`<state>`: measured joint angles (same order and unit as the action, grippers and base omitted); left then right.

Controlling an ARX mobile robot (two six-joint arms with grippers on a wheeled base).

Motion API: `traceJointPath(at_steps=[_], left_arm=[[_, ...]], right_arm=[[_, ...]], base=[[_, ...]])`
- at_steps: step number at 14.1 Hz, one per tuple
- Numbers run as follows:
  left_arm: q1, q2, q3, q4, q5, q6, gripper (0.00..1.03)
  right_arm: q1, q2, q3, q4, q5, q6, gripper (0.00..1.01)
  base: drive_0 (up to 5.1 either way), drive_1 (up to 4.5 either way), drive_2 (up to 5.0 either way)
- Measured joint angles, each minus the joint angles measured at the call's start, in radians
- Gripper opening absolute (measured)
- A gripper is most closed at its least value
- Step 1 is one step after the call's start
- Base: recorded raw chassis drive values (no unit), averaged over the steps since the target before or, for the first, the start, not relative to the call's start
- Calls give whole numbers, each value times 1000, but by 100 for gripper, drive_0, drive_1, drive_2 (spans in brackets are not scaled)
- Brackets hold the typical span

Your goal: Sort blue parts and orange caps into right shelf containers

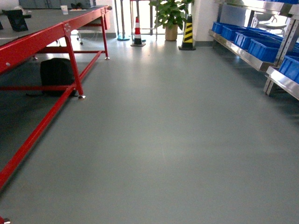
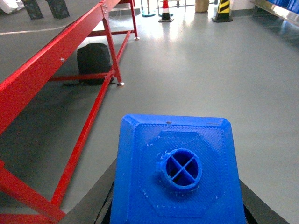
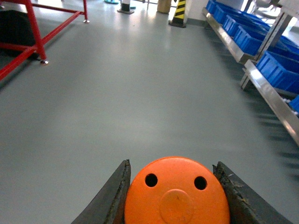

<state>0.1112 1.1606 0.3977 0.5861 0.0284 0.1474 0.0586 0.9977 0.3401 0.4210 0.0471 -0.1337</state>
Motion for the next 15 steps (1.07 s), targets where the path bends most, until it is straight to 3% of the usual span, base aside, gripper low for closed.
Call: traceJointPath(at_steps=[15], left_arm=[[0, 0, 0, 2, -1, 0, 44]], right_arm=[[0, 1, 0, 1, -2, 0, 44]], base=[[4, 433, -424]])
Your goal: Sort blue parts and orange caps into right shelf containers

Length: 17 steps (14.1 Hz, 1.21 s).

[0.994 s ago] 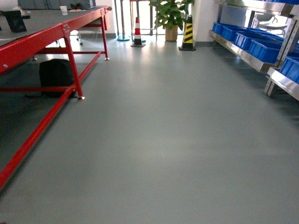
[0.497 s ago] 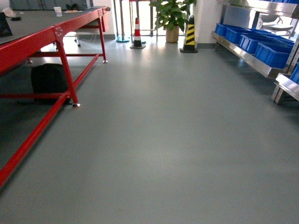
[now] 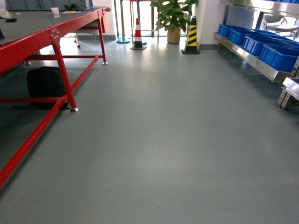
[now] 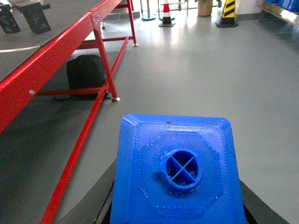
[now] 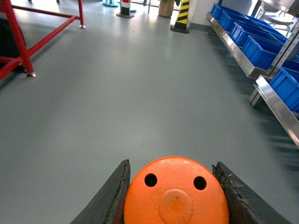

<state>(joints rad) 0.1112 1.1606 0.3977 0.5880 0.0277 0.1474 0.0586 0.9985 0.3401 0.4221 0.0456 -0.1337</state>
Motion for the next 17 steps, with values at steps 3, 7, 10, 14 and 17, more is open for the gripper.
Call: traceJointPath(at_steps=[3, 7, 10, 14, 17], left_arm=[[1, 2, 0, -3, 0, 0, 44], [1, 2, 0, 0, 0, 0, 44], [0, 2, 0, 2, 2, 0, 44], [0, 2, 0, 0, 2, 0, 44], [0, 3, 0, -5, 2, 0, 44]], right_arm=[[0, 0, 0, -3, 0, 0, 44], [0, 0, 0, -2, 0, 0, 44], [0, 0, 0, 1, 0, 0, 44], [0, 1, 0, -2, 0, 0, 44], [0, 0, 0, -5, 0, 0, 44]], base=[[4, 433, -424], [4, 433, -424], [4, 433, -424], [4, 433, -424], [4, 433, -424]])
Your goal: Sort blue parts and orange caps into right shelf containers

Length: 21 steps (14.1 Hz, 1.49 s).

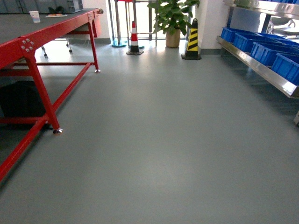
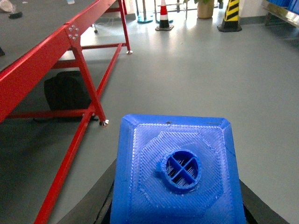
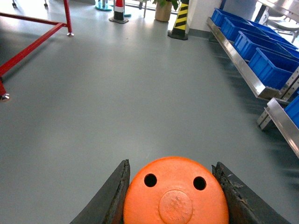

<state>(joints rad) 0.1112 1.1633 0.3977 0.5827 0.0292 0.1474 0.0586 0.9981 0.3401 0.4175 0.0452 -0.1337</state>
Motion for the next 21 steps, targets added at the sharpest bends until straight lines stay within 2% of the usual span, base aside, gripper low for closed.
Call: traceJointPath(at_steps=[21], left_arm=[[-1, -1, 0, 3, 0, 0, 44]], right_arm=[[0, -1, 0, 7, 1, 0, 44]], base=[[1, 415, -413]])
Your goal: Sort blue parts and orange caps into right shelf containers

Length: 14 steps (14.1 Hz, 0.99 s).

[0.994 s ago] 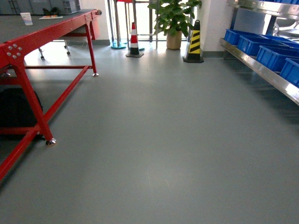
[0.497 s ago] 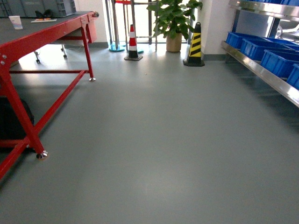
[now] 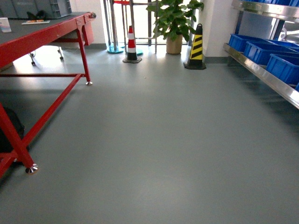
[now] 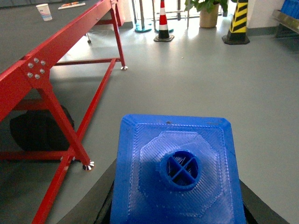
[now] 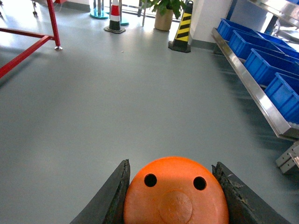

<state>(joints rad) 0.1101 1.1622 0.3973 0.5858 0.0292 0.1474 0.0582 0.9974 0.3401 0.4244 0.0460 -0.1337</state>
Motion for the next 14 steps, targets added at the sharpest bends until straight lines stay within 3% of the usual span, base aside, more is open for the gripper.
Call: traceJointPath(at_steps=[14], left_arm=[[0, 0, 0, -2, 0, 0, 44]], right_arm=[[0, 2, 0, -4, 0, 0, 44]], base=[[8, 414, -398]])
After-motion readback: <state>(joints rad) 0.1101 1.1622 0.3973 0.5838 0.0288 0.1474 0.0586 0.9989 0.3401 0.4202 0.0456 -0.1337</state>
